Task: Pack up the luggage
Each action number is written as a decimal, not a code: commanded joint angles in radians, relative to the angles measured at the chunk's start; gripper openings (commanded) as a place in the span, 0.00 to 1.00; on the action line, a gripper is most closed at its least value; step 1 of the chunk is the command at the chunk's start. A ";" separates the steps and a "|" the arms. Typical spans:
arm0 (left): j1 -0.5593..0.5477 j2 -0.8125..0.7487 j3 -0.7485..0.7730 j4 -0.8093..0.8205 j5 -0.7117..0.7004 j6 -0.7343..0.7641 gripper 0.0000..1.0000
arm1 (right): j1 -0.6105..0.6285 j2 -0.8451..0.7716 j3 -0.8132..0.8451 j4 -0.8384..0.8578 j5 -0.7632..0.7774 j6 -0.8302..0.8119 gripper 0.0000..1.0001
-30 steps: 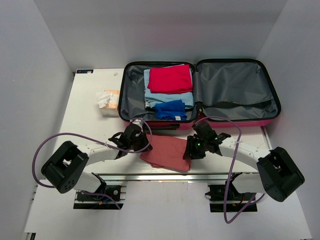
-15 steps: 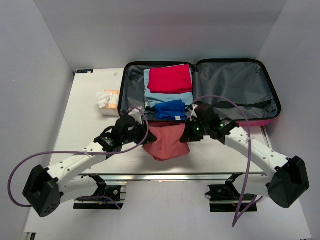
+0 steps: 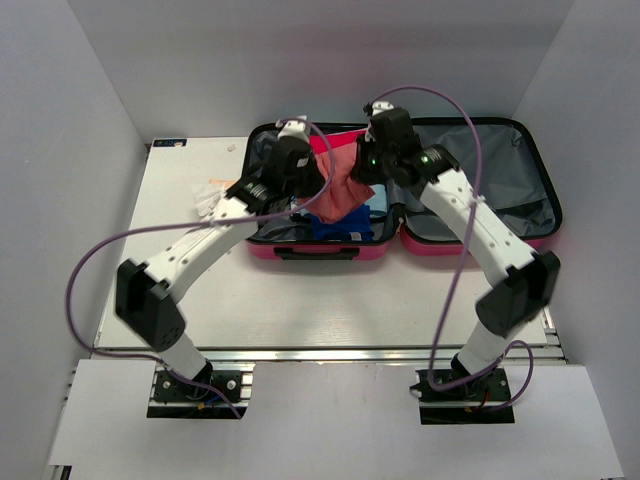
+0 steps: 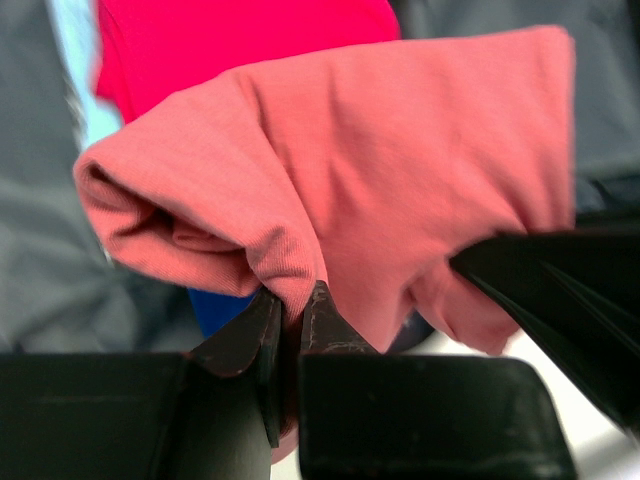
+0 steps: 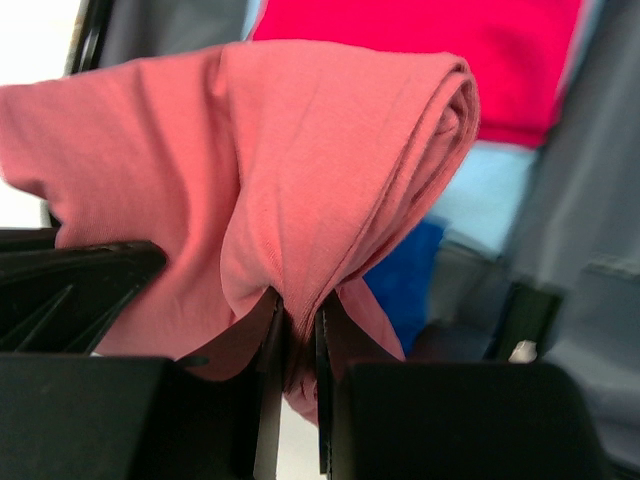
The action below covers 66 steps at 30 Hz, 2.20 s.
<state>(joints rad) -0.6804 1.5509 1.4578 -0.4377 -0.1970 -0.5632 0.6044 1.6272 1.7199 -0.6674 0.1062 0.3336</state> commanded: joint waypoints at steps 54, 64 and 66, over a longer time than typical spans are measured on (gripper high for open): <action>0.326 0.799 0.768 0.048 0.229 0.155 0.00 | -0.373 0.623 0.486 0.202 -0.224 -0.039 0.00; 0.335 0.805 0.746 0.004 0.245 0.128 0.16 | -0.390 0.668 0.573 0.193 -0.266 -0.041 0.51; 0.344 0.801 0.754 -0.001 0.255 0.128 0.26 | -0.390 0.660 0.575 0.196 -0.272 -0.044 0.73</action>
<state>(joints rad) -0.3607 2.3978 2.1834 -0.3828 0.0525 -0.4389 0.2298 2.3180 2.2467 -0.5159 -0.1608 0.2996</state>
